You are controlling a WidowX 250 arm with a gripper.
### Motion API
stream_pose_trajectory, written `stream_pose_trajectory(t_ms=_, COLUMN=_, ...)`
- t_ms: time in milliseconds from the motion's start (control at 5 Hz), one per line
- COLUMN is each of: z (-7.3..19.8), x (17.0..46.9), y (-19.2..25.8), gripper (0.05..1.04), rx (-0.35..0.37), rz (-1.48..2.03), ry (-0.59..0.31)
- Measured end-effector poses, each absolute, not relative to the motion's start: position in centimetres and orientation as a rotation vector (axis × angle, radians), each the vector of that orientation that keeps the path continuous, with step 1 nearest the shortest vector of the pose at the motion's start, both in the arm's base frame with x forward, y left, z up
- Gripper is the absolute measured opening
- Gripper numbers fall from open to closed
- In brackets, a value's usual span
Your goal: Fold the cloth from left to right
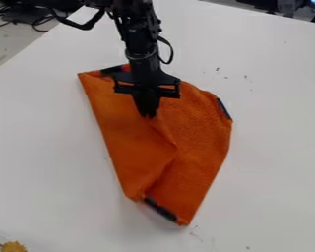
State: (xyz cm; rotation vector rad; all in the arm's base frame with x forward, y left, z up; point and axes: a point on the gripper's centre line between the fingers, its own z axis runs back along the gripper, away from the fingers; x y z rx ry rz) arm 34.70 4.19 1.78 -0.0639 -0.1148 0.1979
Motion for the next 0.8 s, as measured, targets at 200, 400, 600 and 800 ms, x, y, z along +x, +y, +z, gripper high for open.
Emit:
stream_pose_trajectory(t_ms=200, z=2.5, x=35.5, y=3.0, gripper=0.272, rx=-0.065, rz=0.150, ry=-0.115)
stream_pose_trajectory(t_ms=400, z=3.4, x=36.4, y=2.3, gripper=0.549, rx=-0.062, rz=0.126, ry=-0.123)
stream_pose_trajectory(t_ms=600, z=3.5, x=36.8, y=1.0, gripper=0.850, rx=-0.066, rz=0.102, ry=-0.092)
stream_pose_trajectory(t_ms=800, z=3.5, x=37.6, y=0.3, gripper=1.009, rx=-0.076, rz=0.094, ry=-0.084)
